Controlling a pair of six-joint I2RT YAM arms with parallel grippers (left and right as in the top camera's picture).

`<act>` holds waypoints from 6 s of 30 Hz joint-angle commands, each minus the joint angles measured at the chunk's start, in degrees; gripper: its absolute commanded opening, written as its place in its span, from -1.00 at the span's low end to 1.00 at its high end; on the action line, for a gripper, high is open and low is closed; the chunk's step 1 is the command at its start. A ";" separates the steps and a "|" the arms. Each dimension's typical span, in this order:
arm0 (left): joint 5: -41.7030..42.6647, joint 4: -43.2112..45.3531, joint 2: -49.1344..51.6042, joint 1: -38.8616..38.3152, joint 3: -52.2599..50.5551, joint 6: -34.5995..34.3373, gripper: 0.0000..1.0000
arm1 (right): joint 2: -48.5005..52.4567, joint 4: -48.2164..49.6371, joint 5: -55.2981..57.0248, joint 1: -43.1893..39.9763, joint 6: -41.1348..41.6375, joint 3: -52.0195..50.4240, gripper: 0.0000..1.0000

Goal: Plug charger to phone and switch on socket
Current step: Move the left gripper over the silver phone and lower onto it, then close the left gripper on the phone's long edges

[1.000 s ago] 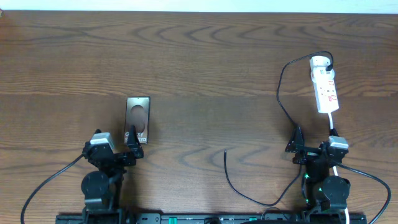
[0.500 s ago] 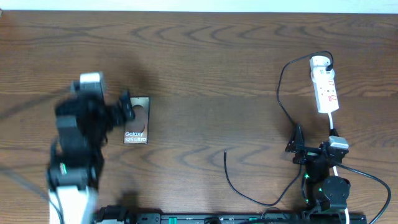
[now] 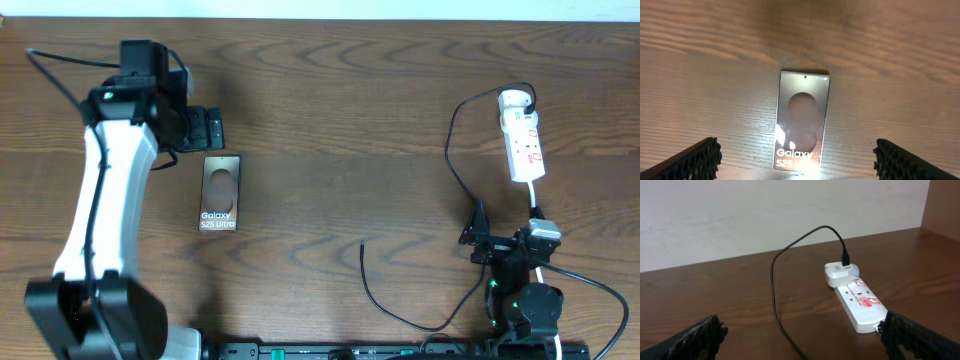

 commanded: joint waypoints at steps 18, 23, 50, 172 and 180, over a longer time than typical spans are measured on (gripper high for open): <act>2.03 -0.15 8.00 -0.61 -2.36 3.17 0.93 | -0.35 -0.22 0.46 0.55 -0.46 -0.04 0.99; 2.08 3.39 8.00 -0.61 -5.99 3.17 0.93 | -0.35 -0.22 0.46 0.55 -0.44 -0.04 0.98; -2.93 10.27 8.00 -4.31 -13.18 1.99 0.93 | -0.35 -0.22 0.46 0.55 -0.44 -0.04 0.98; -4.00 23.56 8.28 -4.31 -27.34 2.43 0.93 | -0.35 -0.22 0.46 0.55 -0.46 -0.04 0.98; -3.98 23.41 8.28 -4.31 -27.34 3.10 0.90 | -0.35 -0.22 0.46 0.55 -0.44 -0.04 0.99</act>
